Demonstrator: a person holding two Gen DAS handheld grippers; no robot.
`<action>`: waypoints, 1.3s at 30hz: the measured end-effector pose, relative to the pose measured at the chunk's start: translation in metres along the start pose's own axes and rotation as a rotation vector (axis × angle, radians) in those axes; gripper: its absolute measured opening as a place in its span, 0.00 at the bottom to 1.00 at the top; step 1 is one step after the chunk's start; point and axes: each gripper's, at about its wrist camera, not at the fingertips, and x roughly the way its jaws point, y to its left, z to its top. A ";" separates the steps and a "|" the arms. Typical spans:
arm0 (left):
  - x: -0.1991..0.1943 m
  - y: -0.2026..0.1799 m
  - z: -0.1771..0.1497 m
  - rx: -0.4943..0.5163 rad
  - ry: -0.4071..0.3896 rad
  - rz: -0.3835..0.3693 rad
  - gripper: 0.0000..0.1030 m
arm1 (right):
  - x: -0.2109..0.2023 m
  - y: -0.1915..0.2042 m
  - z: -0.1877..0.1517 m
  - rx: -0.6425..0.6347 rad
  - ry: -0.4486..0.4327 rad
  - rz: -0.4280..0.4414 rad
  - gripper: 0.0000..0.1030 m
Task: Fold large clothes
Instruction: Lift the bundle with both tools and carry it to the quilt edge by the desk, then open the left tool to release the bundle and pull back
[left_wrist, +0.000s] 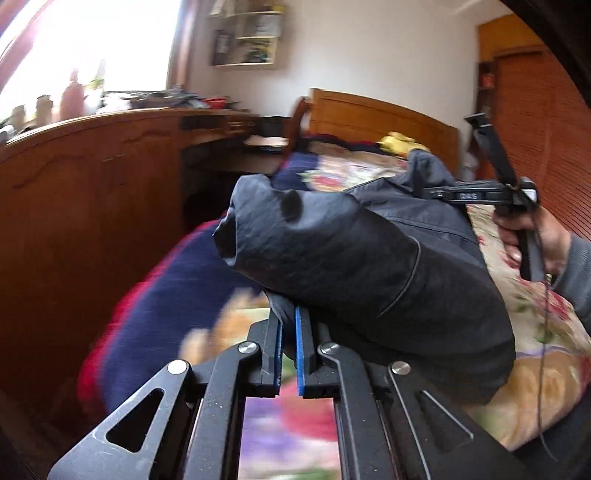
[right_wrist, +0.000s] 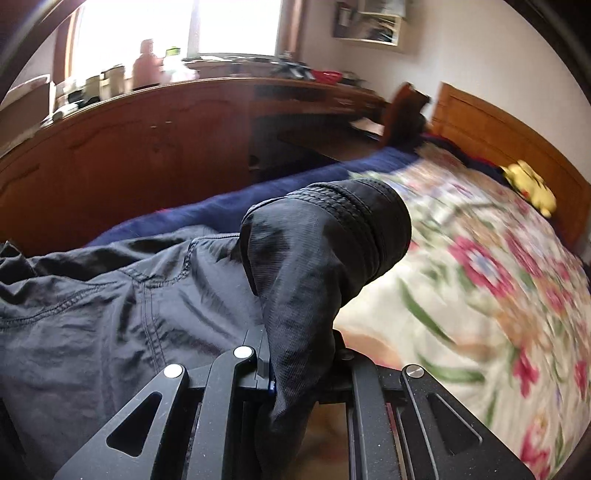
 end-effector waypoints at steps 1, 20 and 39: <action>-0.002 0.013 0.000 -0.013 -0.004 0.024 0.06 | 0.009 0.014 0.009 -0.022 -0.004 0.013 0.12; 0.005 0.071 -0.016 -0.079 0.013 0.267 0.07 | 0.062 0.044 0.018 0.064 0.050 0.027 0.63; -0.031 -0.007 0.040 0.022 -0.088 0.157 0.79 | -0.047 0.011 -0.073 0.122 -0.041 0.001 0.71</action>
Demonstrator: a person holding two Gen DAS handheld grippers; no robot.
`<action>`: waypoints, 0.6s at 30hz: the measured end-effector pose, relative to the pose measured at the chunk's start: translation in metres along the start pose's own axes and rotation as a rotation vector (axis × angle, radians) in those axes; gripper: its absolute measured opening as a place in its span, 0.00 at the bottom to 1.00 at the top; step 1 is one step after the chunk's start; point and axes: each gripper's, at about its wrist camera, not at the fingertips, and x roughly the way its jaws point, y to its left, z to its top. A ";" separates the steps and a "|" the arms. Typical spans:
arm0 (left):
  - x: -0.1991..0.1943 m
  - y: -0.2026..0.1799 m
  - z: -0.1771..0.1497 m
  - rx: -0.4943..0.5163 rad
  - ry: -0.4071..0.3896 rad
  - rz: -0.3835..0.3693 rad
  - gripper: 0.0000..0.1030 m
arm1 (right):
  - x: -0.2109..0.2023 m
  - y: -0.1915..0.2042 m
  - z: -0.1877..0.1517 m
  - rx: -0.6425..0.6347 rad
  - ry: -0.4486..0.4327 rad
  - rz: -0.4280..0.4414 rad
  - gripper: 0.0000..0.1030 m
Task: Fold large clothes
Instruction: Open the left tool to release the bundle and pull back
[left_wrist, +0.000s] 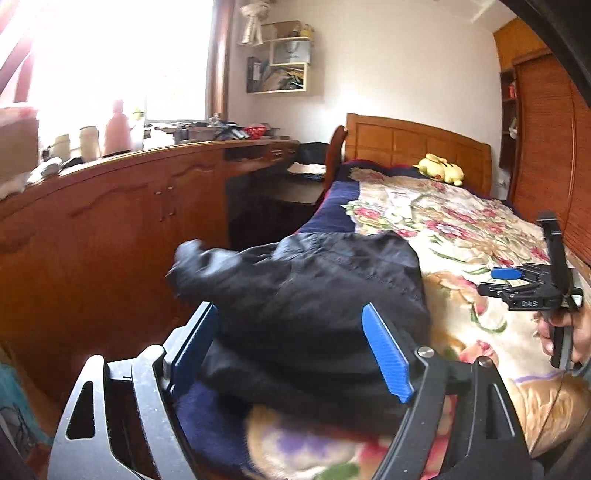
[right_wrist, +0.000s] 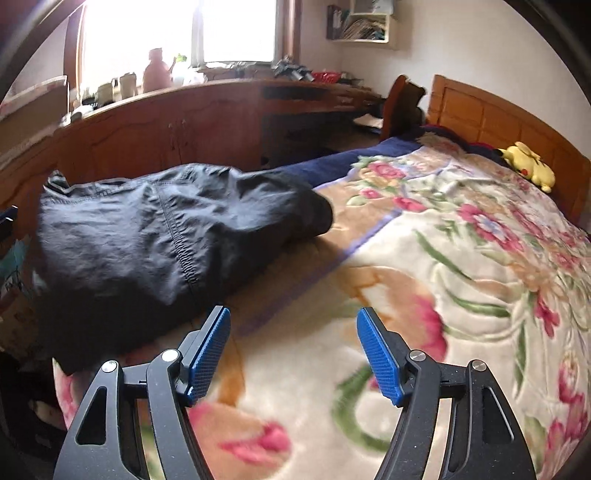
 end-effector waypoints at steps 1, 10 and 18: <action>0.004 -0.007 0.005 0.009 0.001 0.011 0.79 | -0.006 -0.002 -0.002 0.009 -0.010 0.001 0.71; 0.044 -0.016 0.006 0.043 0.109 0.113 0.79 | -0.079 -0.003 -0.028 0.010 -0.097 0.000 0.71; 0.068 -0.006 -0.019 0.019 0.189 0.146 0.79 | -0.136 -0.008 -0.060 0.004 -0.137 -0.013 0.71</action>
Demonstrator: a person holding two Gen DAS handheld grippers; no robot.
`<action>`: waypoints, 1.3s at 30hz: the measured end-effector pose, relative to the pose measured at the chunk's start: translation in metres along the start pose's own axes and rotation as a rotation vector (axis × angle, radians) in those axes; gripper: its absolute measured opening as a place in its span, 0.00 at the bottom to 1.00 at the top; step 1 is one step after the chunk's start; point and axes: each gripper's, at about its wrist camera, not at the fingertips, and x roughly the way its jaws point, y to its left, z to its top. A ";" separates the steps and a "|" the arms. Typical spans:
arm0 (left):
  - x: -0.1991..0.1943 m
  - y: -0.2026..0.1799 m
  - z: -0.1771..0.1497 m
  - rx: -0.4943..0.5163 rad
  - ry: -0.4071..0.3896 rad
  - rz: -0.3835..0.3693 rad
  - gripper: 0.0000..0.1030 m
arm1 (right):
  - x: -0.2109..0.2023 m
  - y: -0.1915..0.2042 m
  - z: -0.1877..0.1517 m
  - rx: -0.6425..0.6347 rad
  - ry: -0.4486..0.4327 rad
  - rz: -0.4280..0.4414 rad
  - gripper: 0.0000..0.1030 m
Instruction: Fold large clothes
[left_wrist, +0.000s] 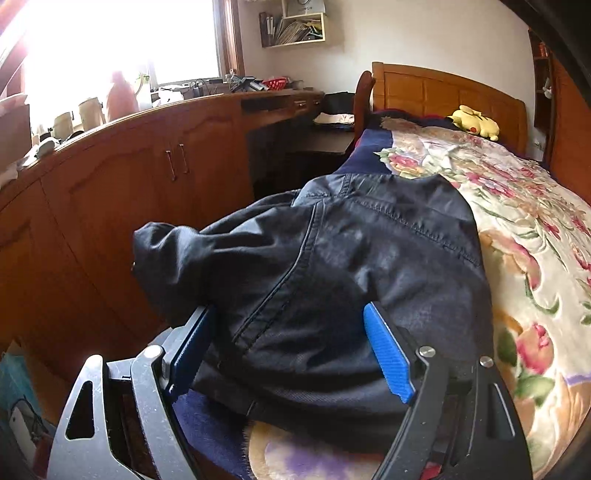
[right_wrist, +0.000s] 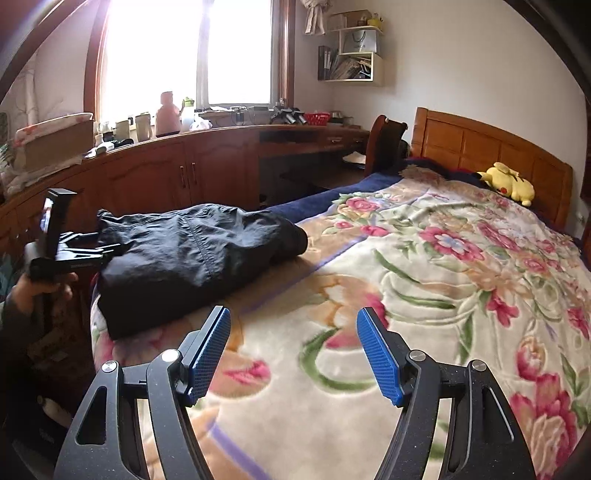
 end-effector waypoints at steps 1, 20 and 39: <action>0.000 0.001 -0.001 -0.008 -0.001 -0.002 0.79 | -0.006 -0.002 -0.004 0.003 0.001 -0.009 0.71; -0.087 -0.089 0.023 0.063 -0.166 -0.178 0.92 | -0.103 -0.058 -0.054 0.131 -0.032 -0.124 0.71; -0.122 -0.293 0.026 0.179 -0.231 -0.479 0.99 | -0.154 -0.109 -0.092 0.231 -0.058 -0.271 0.80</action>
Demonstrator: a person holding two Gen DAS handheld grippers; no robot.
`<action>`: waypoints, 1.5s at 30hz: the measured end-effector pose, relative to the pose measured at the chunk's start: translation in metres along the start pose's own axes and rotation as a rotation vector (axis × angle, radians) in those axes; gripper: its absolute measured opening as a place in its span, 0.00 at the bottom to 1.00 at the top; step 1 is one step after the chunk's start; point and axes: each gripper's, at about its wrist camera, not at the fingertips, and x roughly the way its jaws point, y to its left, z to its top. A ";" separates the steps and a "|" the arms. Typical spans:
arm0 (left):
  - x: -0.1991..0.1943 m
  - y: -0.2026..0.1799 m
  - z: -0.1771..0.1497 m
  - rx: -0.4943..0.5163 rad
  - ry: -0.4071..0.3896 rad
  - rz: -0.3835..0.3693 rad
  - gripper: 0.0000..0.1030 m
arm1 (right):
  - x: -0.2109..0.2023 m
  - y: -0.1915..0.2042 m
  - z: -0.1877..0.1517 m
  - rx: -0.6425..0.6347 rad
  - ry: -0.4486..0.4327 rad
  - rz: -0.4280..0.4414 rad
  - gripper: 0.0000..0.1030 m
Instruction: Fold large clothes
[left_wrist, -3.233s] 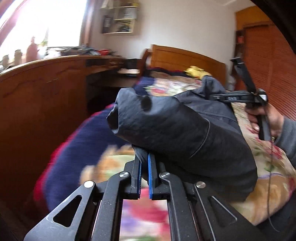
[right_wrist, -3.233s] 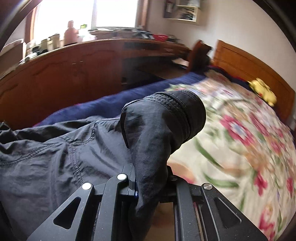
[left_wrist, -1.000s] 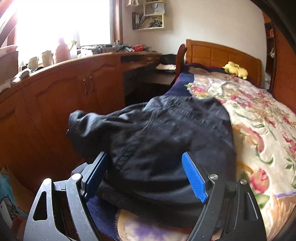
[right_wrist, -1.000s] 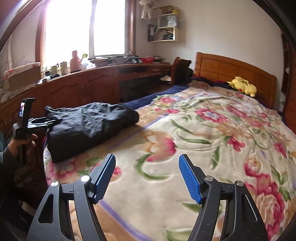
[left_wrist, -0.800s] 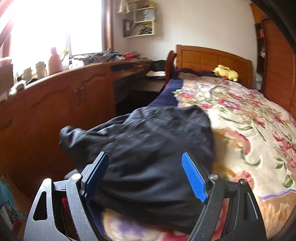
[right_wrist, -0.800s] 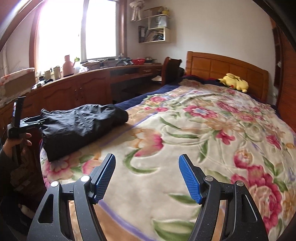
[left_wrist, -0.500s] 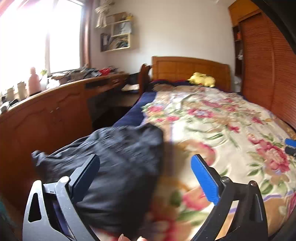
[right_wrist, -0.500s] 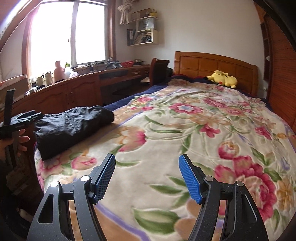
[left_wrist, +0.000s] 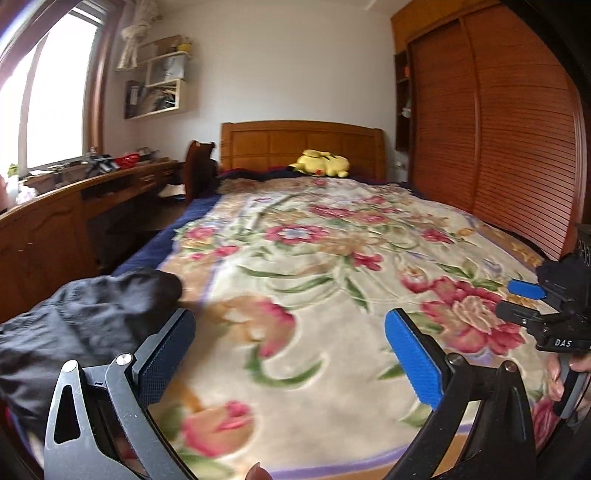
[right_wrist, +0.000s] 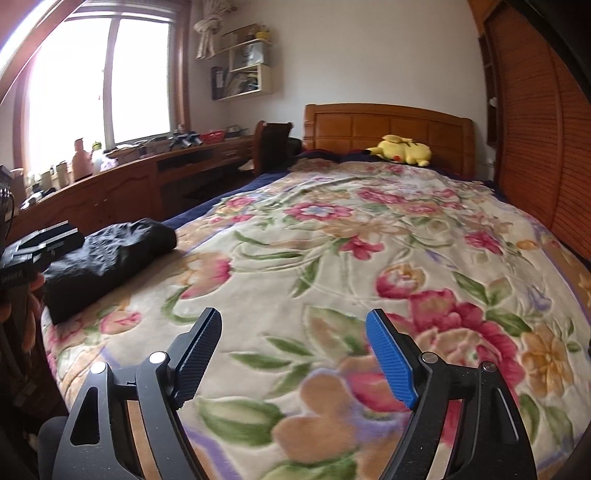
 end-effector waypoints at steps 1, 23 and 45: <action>0.005 -0.008 -0.002 0.001 0.003 -0.007 0.99 | 0.000 -0.003 -0.001 0.005 -0.001 -0.010 0.80; 0.091 -0.116 -0.013 0.041 0.064 -0.068 0.99 | 0.022 -0.052 -0.009 0.059 -0.024 -0.152 0.80; 0.048 -0.143 0.009 0.042 -0.050 -0.066 0.99 | -0.023 -0.052 -0.022 0.076 -0.169 -0.208 0.80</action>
